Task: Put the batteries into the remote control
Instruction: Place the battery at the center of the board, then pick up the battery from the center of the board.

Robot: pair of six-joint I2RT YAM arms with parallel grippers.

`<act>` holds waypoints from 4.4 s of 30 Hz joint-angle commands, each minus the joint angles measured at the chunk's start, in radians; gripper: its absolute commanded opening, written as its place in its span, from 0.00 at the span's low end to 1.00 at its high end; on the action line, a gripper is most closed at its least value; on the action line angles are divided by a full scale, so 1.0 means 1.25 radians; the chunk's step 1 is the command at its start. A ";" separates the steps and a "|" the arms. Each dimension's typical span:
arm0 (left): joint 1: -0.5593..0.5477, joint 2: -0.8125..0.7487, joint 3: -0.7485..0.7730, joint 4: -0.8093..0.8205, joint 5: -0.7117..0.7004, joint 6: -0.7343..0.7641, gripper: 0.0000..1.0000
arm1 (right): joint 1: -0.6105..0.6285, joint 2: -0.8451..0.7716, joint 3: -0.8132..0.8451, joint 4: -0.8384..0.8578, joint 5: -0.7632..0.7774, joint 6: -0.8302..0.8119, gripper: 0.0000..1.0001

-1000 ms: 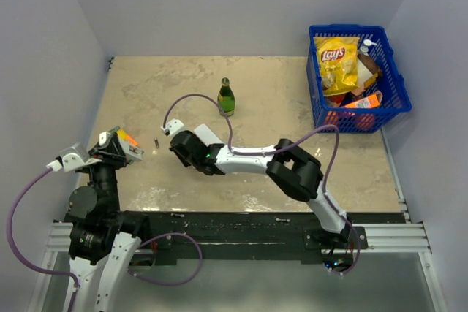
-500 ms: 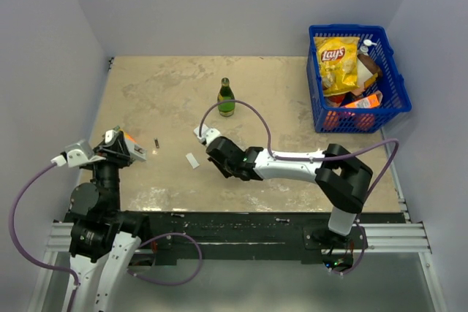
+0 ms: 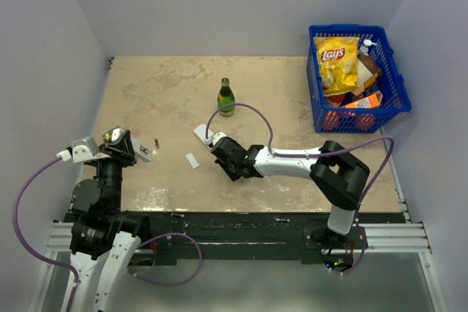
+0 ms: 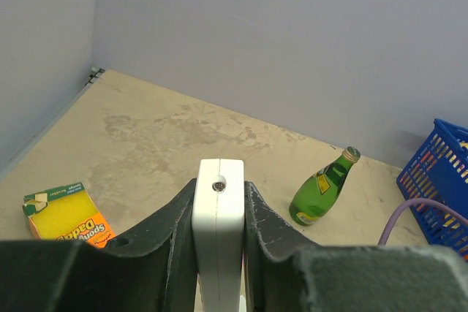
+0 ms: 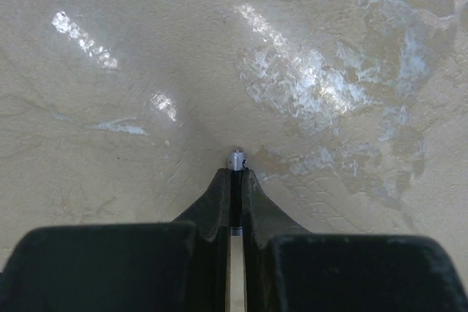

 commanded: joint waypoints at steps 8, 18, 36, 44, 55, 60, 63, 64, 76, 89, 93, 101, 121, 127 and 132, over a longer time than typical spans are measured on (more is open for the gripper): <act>0.004 -0.001 -0.004 0.016 0.014 -0.002 0.00 | -0.013 0.064 0.058 -0.118 -0.040 0.012 0.12; 0.004 -0.005 -0.004 0.016 0.018 -0.006 0.00 | -0.033 0.118 0.128 -0.188 -0.081 -0.011 0.24; 0.005 0.009 -0.009 0.008 0.070 -0.032 0.00 | -0.054 0.214 0.218 -0.246 -0.077 -0.032 0.06; 0.004 0.044 -0.012 0.023 0.120 -0.055 0.00 | -0.054 0.156 0.207 -0.238 -0.093 -0.046 0.02; 0.004 0.046 -0.015 0.023 0.125 -0.049 0.00 | -0.054 0.170 0.205 -0.240 -0.091 -0.054 0.26; 0.004 0.047 -0.015 0.025 0.128 -0.049 0.00 | -0.056 0.151 0.215 -0.264 -0.077 -0.042 0.35; 0.004 0.044 -0.016 0.025 0.130 -0.049 0.00 | -0.054 0.151 0.213 -0.273 -0.083 -0.041 0.35; 0.004 0.044 -0.016 0.027 0.131 -0.049 0.00 | -0.054 0.154 0.209 -0.275 -0.085 -0.042 0.35; 0.004 0.048 -0.017 0.033 0.141 -0.051 0.00 | -0.054 0.143 0.170 -0.291 -0.128 -0.026 0.29; 0.004 0.053 -0.017 0.029 0.144 -0.053 0.00 | -0.054 0.191 0.193 -0.265 -0.155 -0.036 0.29; 0.004 0.053 -0.017 0.028 0.144 -0.053 0.00 | -0.054 0.203 0.198 -0.259 -0.159 -0.042 0.29; 0.004 0.060 -0.021 0.029 0.159 -0.066 0.00 | -0.054 0.219 0.218 -0.244 -0.188 -0.058 0.25; 0.004 0.131 -0.141 0.206 0.315 -0.253 0.00 | -0.054 -0.041 0.116 -0.108 -0.117 -0.078 0.00; 0.004 0.160 -0.229 0.369 0.382 -0.374 0.00 | -0.051 -0.252 0.015 0.082 -0.129 -0.084 0.00; 0.004 0.198 -0.277 0.498 0.433 -0.451 0.00 | -0.021 -0.394 -0.067 0.288 -0.155 -0.112 0.00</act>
